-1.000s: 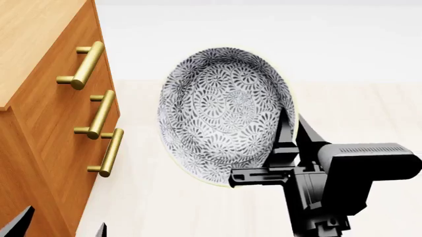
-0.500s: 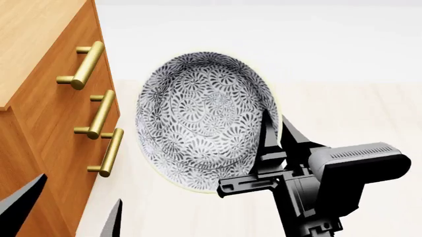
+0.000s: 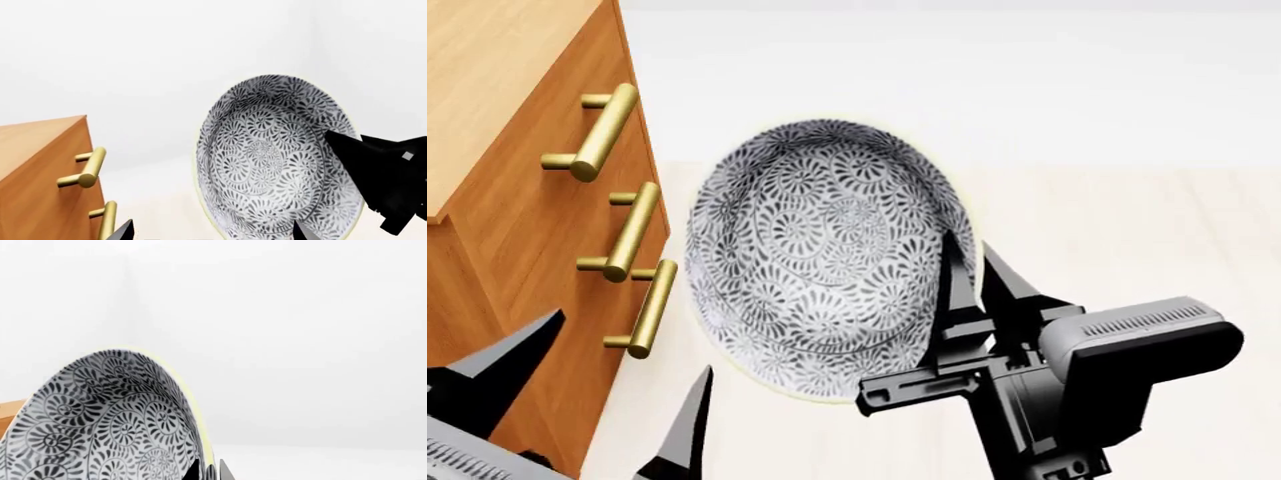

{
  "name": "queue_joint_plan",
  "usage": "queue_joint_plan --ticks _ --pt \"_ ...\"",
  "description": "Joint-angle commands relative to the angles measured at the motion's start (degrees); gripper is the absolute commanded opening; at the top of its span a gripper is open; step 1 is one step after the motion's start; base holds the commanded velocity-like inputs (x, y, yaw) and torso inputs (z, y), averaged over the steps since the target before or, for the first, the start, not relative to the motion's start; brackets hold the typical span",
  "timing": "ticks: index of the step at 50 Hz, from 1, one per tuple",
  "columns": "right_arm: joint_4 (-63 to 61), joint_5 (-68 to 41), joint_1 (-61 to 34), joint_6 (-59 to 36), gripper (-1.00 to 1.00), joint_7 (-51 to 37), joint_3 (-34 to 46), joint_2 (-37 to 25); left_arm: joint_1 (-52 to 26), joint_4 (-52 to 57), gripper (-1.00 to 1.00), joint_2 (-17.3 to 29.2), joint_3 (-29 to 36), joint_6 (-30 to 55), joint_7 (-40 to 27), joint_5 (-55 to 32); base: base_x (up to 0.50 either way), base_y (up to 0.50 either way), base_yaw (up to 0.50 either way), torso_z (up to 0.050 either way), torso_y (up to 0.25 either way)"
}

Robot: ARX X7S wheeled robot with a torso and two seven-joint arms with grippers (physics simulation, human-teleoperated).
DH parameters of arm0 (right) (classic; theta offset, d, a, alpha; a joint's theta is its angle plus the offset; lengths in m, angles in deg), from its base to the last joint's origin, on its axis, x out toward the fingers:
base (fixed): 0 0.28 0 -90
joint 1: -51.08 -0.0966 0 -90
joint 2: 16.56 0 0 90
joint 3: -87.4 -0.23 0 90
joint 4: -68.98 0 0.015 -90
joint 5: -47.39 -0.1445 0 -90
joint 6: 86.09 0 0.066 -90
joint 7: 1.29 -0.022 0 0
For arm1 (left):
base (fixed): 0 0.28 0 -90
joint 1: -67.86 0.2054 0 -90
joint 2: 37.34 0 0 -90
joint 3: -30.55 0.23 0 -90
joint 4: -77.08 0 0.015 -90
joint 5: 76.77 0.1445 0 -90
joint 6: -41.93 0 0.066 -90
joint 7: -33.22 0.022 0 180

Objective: Put the bowl on top of the cabinet.

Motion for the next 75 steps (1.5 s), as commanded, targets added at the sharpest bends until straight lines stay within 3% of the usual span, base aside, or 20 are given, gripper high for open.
queue_joint_plan --ticks 1,27,57,75 --pt "0.24 1.36 -0.14 0.53 -1.00 0.42 -0.07 0.22 -4.96 0.11 1.00 -1.45 0.08 5.95 -2.60 -4.43 0.00 0.00 0.00 0.000 0.000" --pt "1.17 1.93 0.90 1.86 -1.00 0.95 0.12 0.28 -13.85 -6.33 1.00 -4.21 3.05 9.33 -3.09 -4.39 0.00 0.00 0.00 0.000 0.000" --pt "0.74 2.16 1.36 1.99 -1.00 0.84 0.29 -0.24 -17.91 -10.10 1.00 -5.34 4.95 9.93 -3.39 -3.47 0.00 0.00 0.00 0.001 0.000" --pt "0.81 2.38 1.89 2.60 -1.00 1.06 0.37 -0.38 -19.14 -17.36 1.00 -6.06 7.22 6.48 -0.22 -1.31 0.00 0.00 0.00 0.000 0.001"
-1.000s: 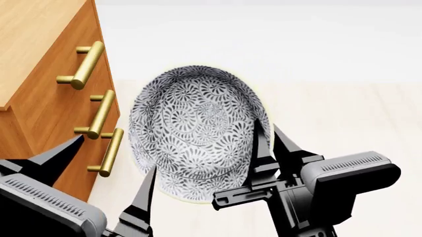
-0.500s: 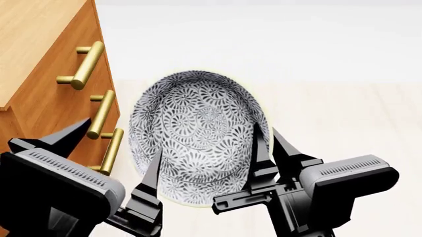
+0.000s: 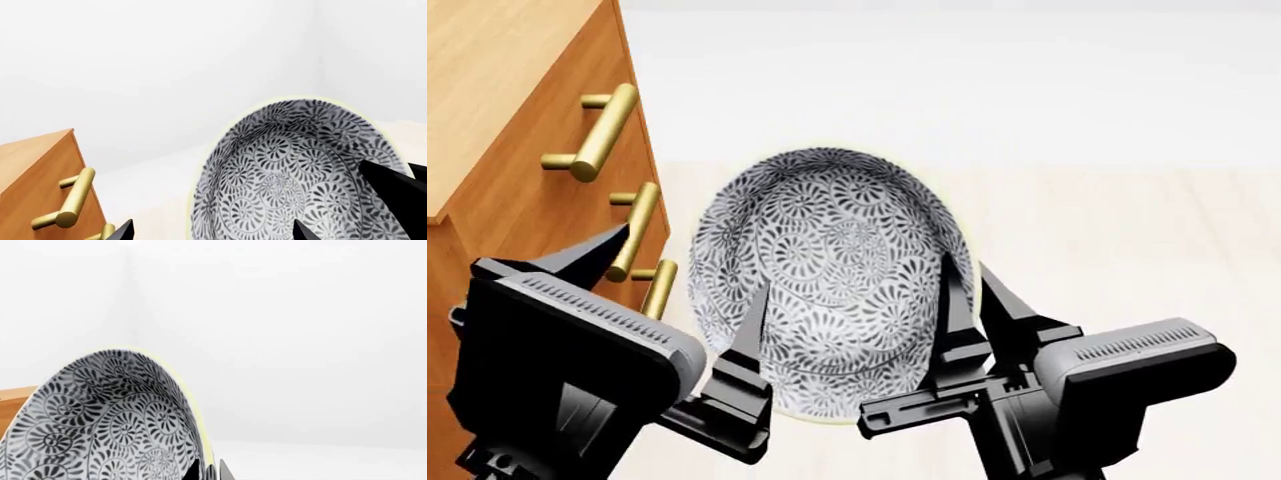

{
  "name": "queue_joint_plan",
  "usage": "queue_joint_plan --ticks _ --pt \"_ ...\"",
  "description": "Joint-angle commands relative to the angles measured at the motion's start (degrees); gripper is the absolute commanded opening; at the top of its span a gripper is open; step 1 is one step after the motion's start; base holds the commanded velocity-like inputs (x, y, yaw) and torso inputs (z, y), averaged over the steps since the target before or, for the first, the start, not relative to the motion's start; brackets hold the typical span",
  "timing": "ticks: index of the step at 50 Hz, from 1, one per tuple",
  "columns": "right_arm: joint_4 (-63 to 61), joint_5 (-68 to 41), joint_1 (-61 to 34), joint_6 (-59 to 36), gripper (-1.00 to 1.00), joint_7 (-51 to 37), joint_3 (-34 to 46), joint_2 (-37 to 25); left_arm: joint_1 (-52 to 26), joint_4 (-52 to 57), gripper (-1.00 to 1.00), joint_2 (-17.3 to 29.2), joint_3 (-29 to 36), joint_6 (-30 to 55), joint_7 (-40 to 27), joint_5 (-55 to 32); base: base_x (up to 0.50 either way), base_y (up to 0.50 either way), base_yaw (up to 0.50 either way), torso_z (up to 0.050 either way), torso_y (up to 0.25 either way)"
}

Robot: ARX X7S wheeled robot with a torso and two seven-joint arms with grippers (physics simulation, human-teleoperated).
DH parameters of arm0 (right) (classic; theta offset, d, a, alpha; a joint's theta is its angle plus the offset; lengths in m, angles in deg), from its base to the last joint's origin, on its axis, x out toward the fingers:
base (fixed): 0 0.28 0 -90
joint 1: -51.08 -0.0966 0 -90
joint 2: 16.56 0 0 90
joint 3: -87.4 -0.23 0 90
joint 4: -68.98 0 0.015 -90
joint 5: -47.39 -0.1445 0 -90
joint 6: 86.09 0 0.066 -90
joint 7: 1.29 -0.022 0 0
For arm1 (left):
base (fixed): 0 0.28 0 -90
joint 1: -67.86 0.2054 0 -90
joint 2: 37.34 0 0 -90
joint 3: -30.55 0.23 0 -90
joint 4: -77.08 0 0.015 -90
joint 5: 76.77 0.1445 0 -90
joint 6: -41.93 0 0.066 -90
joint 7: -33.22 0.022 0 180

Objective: Put the bowl on top of the cabinet.

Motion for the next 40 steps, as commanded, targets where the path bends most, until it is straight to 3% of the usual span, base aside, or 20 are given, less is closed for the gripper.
queue_joint_plan --ticks 1,18,40 --pt "-0.47 0.76 0.02 0.37 -1.00 0.16 -0.36 -0.05 -0.72 -4.14 1.00 -0.52 1.17 -1.81 1.74 0.94 0.00 0.00 0.00 0.000 0.000" --pt "-1.26 1.07 0.52 0.64 -1.00 0.08 -0.32 -0.58 -2.97 -12.35 1.00 -1.79 -0.27 -2.95 5.19 -0.96 0.00 0.00 0.00 0.000 0.001" --pt "-1.07 1.16 0.78 1.05 -1.00 0.19 -0.28 -0.64 -2.98 -14.16 1.00 -1.38 0.39 -3.90 5.36 -0.32 0.00 0.00 0.00 0.000 0.000"
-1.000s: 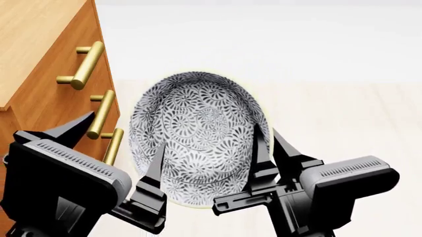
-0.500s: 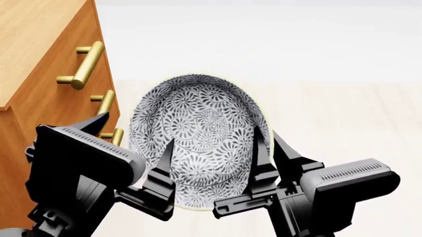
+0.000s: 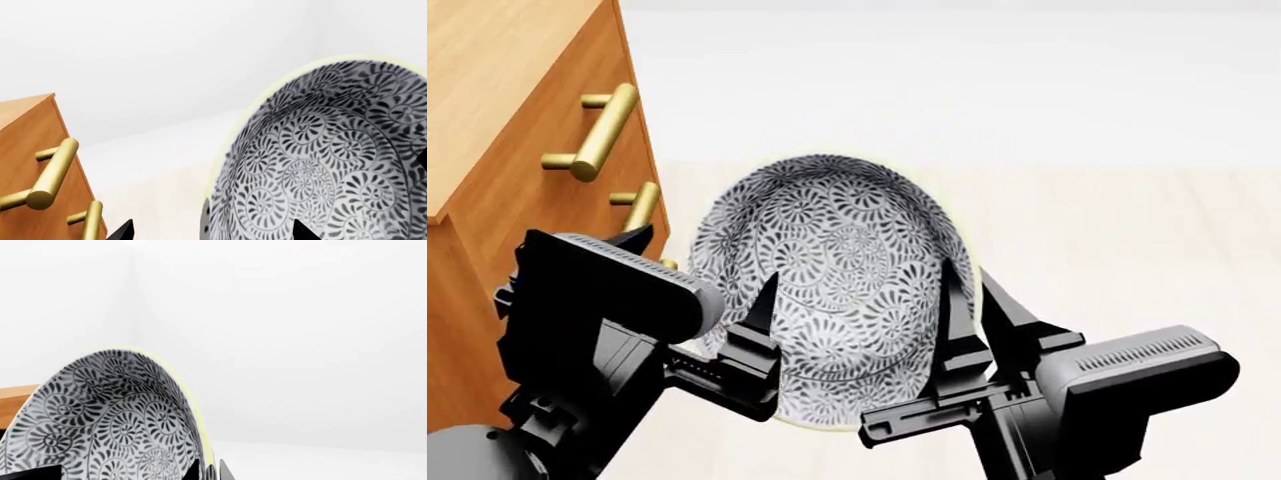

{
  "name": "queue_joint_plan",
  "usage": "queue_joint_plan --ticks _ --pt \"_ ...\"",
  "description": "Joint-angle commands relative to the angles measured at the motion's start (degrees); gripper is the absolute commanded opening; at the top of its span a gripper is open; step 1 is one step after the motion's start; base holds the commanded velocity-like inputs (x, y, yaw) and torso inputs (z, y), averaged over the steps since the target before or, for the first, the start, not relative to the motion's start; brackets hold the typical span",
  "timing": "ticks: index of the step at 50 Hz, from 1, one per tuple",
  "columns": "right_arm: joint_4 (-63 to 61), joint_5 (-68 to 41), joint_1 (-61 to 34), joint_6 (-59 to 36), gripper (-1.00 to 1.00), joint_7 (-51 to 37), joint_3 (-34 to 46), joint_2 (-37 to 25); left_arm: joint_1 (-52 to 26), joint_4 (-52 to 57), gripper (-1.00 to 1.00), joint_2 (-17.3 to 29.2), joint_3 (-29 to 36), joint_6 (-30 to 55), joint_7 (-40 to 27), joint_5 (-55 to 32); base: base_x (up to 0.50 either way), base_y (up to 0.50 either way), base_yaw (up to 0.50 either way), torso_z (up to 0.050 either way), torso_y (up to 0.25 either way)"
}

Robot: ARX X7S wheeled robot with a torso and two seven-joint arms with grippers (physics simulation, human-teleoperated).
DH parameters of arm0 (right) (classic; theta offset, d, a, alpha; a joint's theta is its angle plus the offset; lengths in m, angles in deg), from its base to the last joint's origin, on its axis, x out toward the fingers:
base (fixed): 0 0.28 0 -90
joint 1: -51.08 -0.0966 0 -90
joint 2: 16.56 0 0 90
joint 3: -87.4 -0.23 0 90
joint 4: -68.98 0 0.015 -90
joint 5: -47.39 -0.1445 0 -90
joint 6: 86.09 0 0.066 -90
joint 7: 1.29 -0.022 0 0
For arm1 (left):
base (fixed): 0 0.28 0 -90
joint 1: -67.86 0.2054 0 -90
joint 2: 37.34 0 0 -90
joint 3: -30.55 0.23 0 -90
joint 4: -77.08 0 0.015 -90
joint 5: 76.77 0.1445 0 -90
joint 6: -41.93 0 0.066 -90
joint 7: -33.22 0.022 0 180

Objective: Put the bowl on top of the cabinet.

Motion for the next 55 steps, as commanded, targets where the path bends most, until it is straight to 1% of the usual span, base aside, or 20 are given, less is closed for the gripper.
queue_joint_plan --ticks 1,9,10,11,15,32,40,41,55 --pt "-0.42 0.75 -0.14 0.25 -1.00 0.05 -0.39 -0.01 -0.02 -0.95 1.00 0.08 0.07 -0.38 0.19 -0.12 0.00 0.00 0.00 0.000 0.000" --pt "-0.18 0.76 0.00 0.46 -1.00 0.12 -0.40 0.02 0.33 -0.74 1.00 0.38 0.60 -1.02 0.71 -0.05 0.00 0.00 0.00 0.000 0.000" --pt "-0.16 0.80 0.00 0.45 -1.00 0.08 -0.39 0.02 0.42 -0.11 -1.00 0.70 0.98 -1.45 0.71 0.50 0.00 0.00 0.00 0.000 0.000" --pt "-0.09 0.76 0.04 0.55 -1.00 0.15 -0.42 0.04 0.57 0.69 -1.00 1.05 1.85 -1.92 0.65 1.48 0.00 0.00 0.00 0.000 0.000" --pt "0.13 0.76 0.11 0.68 -1.00 0.17 -0.42 0.13 0.63 0.48 -1.00 0.76 0.95 -1.50 -0.03 0.70 0.00 0.00 0.00 0.000 0.000" --pt "-0.07 0.73 0.12 0.48 -1.00 -0.15 -0.46 -0.05 0.68 0.51 -1.00 1.07 1.32 -1.88 -0.16 0.75 0.00 0.00 0.00 0.001 0.001" --pt "-0.39 0.22 -0.03 -0.19 -1.00 -0.78 -0.66 -0.17 0.57 1.22 -1.00 1.22 0.33 -1.66 -1.18 0.25 0.00 0.00 0.00 0.000 0.001" --pt "-0.37 0.29 -0.02 -0.10 1.00 -0.88 -0.73 -0.15 0.60 1.38 -1.00 1.26 0.31 -1.69 -1.31 0.30 0.00 0.00 0.00 0.000 0.000" --pt "0.13 0.11 0.18 -0.15 1.00 -1.32 -0.99 -0.16 1.03 1.09 -1.00 1.64 0.30 -2.33 -1.42 0.38 0.00 0.00 0.00 0.000 0.000"
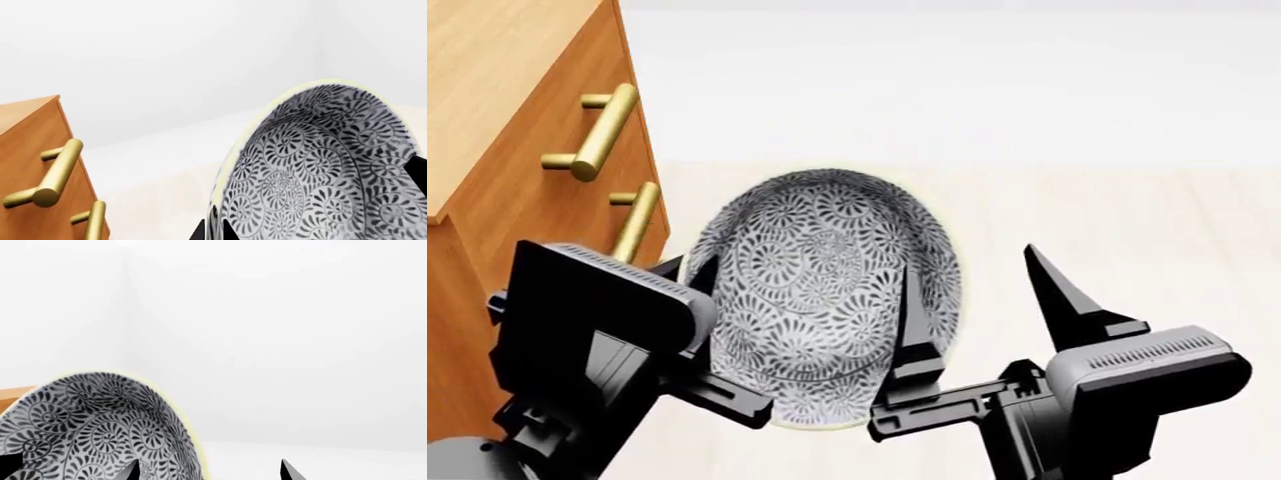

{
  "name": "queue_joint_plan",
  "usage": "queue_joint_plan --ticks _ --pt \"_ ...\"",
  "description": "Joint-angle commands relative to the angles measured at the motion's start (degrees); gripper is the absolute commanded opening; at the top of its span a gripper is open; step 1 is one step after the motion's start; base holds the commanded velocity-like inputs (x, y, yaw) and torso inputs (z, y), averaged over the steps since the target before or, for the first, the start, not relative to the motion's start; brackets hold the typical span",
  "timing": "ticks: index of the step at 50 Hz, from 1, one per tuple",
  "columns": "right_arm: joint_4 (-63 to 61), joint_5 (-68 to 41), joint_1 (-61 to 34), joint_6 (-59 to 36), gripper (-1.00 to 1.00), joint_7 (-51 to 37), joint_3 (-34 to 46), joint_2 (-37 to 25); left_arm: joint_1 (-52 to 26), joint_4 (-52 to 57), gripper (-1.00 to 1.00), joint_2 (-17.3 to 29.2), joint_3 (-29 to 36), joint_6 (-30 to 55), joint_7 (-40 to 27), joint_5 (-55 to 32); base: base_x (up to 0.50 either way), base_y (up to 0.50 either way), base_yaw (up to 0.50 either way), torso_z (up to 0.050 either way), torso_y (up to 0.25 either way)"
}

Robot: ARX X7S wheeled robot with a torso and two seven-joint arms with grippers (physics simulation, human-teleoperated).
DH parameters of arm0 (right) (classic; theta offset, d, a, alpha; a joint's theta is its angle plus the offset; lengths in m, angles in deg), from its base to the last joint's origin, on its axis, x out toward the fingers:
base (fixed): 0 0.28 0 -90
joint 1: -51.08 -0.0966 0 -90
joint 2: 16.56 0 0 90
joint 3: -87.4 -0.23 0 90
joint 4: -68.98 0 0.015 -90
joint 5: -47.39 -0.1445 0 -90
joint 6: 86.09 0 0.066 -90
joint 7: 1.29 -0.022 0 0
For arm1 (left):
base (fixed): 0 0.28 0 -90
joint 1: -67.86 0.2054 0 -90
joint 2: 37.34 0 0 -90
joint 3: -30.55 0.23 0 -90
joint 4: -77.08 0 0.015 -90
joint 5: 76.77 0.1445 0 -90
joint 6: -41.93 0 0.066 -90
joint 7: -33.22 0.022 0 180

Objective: Put the bowl on top of the cabinet.

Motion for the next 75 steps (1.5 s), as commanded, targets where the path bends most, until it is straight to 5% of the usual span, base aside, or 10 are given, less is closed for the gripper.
queue_joint_plan --ticks 1,20,51,57,75 --pt "0.12 -0.01 0.05 -0.09 1.00 -0.37 -0.31 -0.03 0.02 0.05 -1.00 0.30 -0.55 -0.45 -0.51 0.60 0.00 0.00 0.00 0.000 0.000" --pt "-2.26 -0.78 2.93 1.98 1.00 -0.62 -1.23 -0.92 -4.26 0.16 -1.00 -0.09 1.42 1.76 -0.28 0.95 0.00 0.00 0.00 0.000 0.001" --pt "-24.40 9.94 32.08 21.00 1.00 -6.57 -8.66 -6.83 -20.50 -16.71 -1.00 -5.14 3.37 1.81 2.54 5.86 0.00 0.00 0.00 0.000 0.000" --pt "-25.69 13.44 35.11 23.24 1.00 -7.17 -8.89 -5.98 -26.62 -18.31 -1.00 -4.55 10.71 2.35 1.64 13.17 0.00 0.00 0.00 0.000 0.002" --pt "-25.80 19.60 41.31 29.27 1.00 -7.76 -9.45 -3.55 -34.90 -14.08 -1.00 -6.27 7.75 11.56 3.26 7.27 0.00 0.00 0.00 0.000 0.001"
